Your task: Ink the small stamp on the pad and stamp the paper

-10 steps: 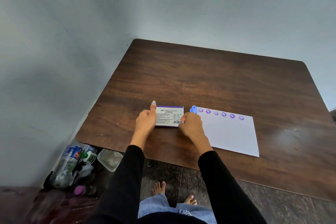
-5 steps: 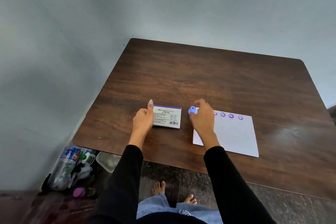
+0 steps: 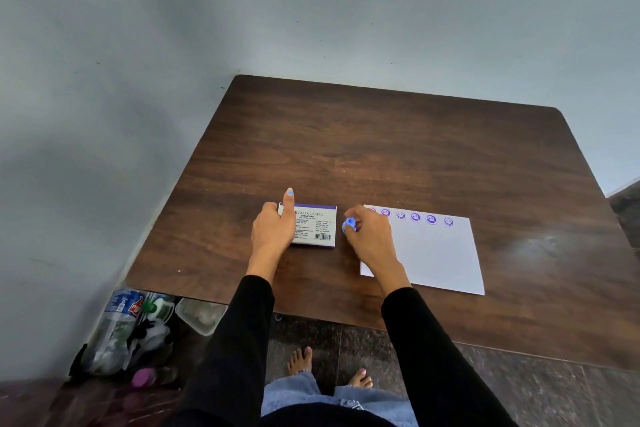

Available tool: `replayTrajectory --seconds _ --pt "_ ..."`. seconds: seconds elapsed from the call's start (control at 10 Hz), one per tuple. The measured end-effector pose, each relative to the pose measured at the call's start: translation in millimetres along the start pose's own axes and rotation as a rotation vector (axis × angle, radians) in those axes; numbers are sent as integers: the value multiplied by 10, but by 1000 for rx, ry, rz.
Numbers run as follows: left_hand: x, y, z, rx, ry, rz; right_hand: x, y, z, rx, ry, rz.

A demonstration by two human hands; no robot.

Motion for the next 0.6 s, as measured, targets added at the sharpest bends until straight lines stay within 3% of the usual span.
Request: replayTrajectory --seconds 0.1,0.2,0.3,0.4,0.6 --pt "21 31 -19 -29 -40 -8 -53 25 -35 -15 -41 0" --pt "39 68 -67 -38 -109 -17 -192 48 -155 35 -26 -131" --pt "105 175 -196 68 -201 -81 -258 87 -318 100 47 -267" --pt "272 361 -333 315 -244 -158 -227 172 -428 116 54 -338" --pt "574 574 -609 631 -367 -275 -191 178 -412 34 83 -423"
Point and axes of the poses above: each hand's wrist, its own y-axis away from the middle knuckle, its own x-axis out of the palm, z = x × y, the point moved 6 cm from there along -y, towards the middle knuckle, and after that the axes turned 3 degrees about z, right-handed, at the moved point
